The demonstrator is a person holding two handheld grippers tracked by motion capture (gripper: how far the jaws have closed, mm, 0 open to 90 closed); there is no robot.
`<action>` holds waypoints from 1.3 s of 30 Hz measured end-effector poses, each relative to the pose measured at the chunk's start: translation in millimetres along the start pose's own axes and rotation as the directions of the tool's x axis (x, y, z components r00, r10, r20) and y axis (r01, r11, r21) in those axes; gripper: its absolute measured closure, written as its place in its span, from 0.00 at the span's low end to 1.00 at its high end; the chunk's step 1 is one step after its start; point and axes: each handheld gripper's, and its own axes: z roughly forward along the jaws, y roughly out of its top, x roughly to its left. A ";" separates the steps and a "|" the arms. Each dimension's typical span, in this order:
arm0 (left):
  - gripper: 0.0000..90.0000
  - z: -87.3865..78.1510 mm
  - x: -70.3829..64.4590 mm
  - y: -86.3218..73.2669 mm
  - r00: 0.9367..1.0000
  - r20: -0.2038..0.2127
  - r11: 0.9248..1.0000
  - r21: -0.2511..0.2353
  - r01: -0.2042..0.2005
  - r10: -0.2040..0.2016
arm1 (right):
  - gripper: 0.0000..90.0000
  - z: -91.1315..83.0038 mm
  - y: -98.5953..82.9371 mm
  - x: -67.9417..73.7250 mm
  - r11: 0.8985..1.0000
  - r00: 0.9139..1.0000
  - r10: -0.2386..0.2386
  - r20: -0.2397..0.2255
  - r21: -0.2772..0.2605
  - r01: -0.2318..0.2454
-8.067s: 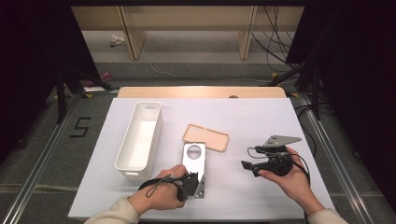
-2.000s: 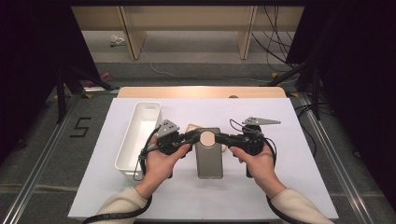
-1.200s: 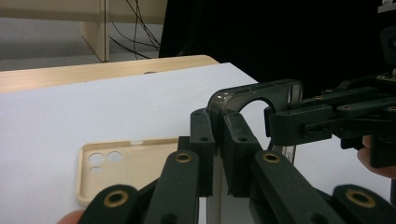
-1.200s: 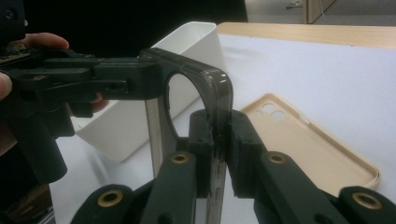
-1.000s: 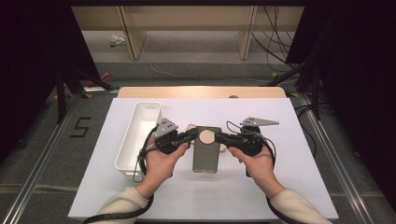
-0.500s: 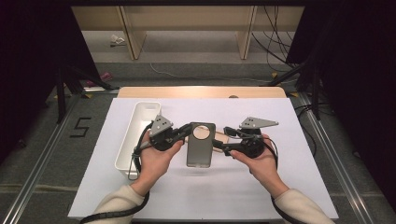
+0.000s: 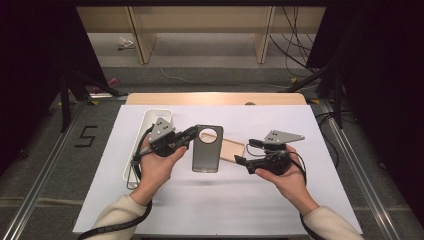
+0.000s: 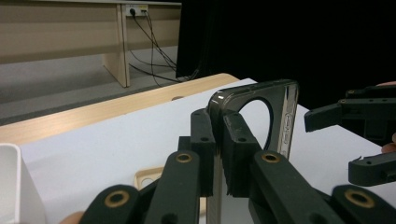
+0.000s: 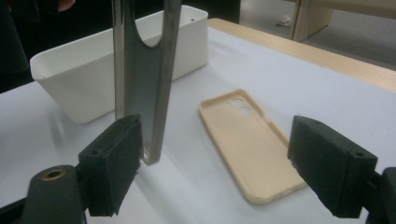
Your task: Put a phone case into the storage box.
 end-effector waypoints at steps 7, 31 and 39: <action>0.93 -5.6 6.2 6.0 1.000 0.001 1.000 -0.016 -0.005 0.005 | 0.20 -4.6 -7.7 -2.6 1.000 1.000 -0.004 0.023 0.009 0.004; 0.93 -22.4 26.0 24.3 1.000 0.004 0.998 -0.061 -0.011 0.012 | 0.19 -18.4 -18.2 -3.5 1.000 1.000 0.018 0.025 0.018 -0.019; 0.93 -24.7 35.0 32.3 1.000 0.014 0.997 -0.074 -0.025 0.026 | 0.19 -20.9 -20.3 -3.2 0.999 0.999 0.030 0.015 0.017 -0.030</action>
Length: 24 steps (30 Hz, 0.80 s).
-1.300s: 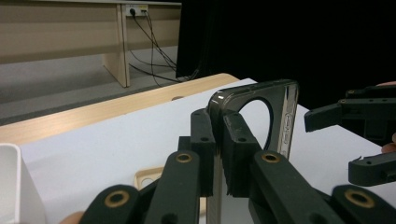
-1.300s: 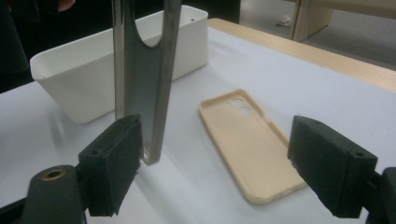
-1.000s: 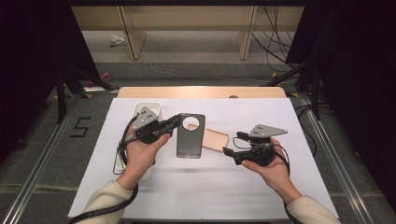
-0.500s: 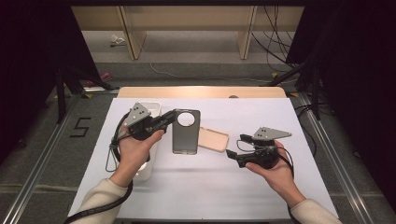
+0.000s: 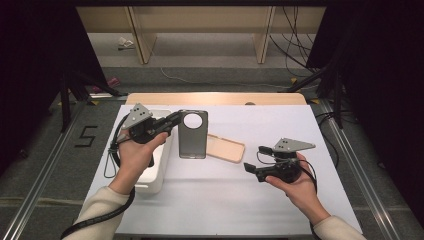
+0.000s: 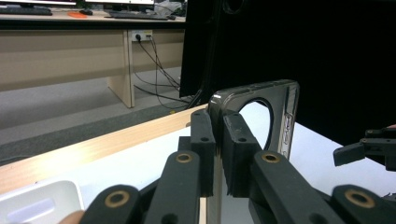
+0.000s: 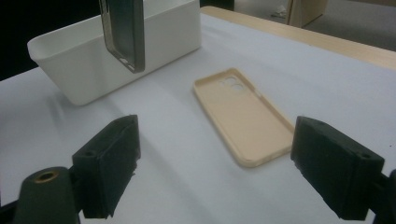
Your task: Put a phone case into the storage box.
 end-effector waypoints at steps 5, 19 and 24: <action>0.93 -0.5 5.8 5.5 1.000 -0.001 1.000 -0.003 -0.005 0.005 | 0.18 -1.8 -0.4 0.3 1.000 1.000 0.001 -0.001 -0.002 -0.001; 0.93 -4.7 27.7 17.5 0.999 -0.035 1.000 -0.009 -0.018 0.018 | 0.18 -5.9 -2.8 0.3 1.000 1.000 0.012 -0.009 -0.005 -0.012; 0.93 -5.8 34.0 20.9 0.999 -0.036 1.000 -0.018 -0.019 0.019 | 0.18 -6.5 -2.8 -0.2 1.000 1.000 0.015 -0.010 -0.007 -0.015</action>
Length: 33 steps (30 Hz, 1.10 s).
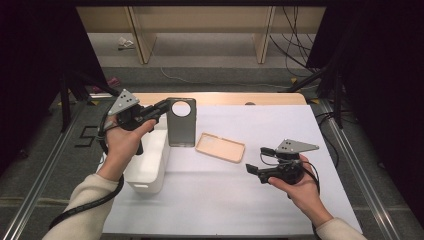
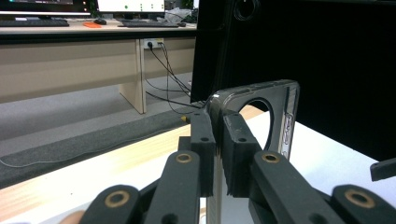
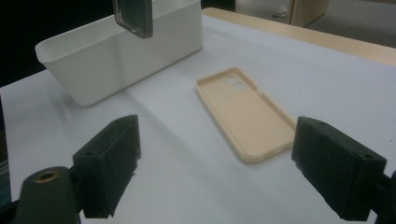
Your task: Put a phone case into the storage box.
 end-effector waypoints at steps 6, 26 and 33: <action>0.93 -1.0 8.2 5.6 1.000 -0.006 1.000 -0.001 -0.008 0.008 | 0.18 0.1 -0.2 -0.2 1.000 1.000 -0.001 -0.001 0.001 0.001; 0.93 -2.5 33.7 17.5 0.999 -0.038 1.000 -0.003 -0.016 0.016 | 0.18 0.3 -0.5 -0.7 1.000 1.000 0.002 0.000 0.001 -0.002; 0.93 -1.8 42.5 19.2 0.999 -0.049 1.000 -0.002 -0.018 0.018 | 0.18 0.2 -0.6 -1.0 1.000 1.000 0.005 0.001 0.001 -0.005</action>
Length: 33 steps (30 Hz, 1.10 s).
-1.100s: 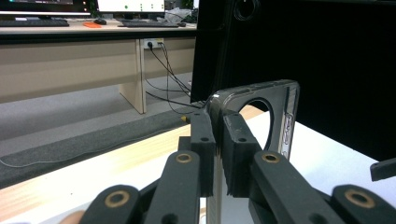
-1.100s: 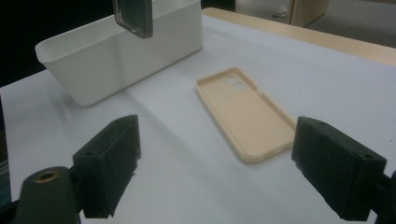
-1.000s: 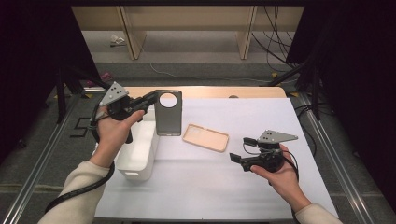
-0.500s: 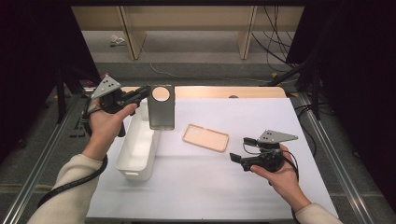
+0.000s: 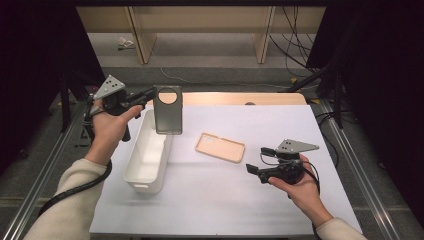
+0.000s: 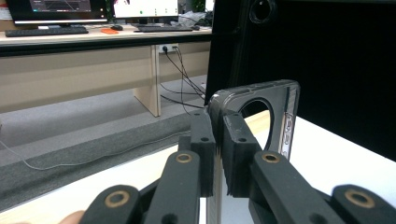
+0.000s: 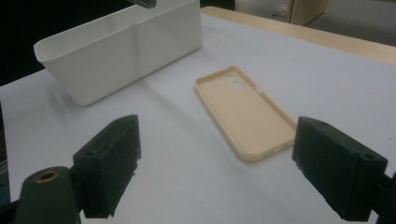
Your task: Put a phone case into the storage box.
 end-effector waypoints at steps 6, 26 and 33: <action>0.93 0.2 9.1 2.1 1.000 -0.011 1.000 0.006 -0.002 0.002 | 0.18 -0.1 -0.1 -0.2 1.000 1.000 -0.001 0.000 0.000 0.001; 0.93 8.3 31.8 -0.6 0.998 -0.062 1.000 0.020 -0.014 0.015 | 0.18 0.2 -0.2 -0.3 1.000 1.000 0.000 -0.003 0.007 0.000; 0.93 10.4 37.3 -3.1 0.996 -0.080 0.999 0.026 -0.024 0.026 | 0.18 0.4 -0.3 -0.2 1.000 1.000 0.001 -0.004 0.008 -0.001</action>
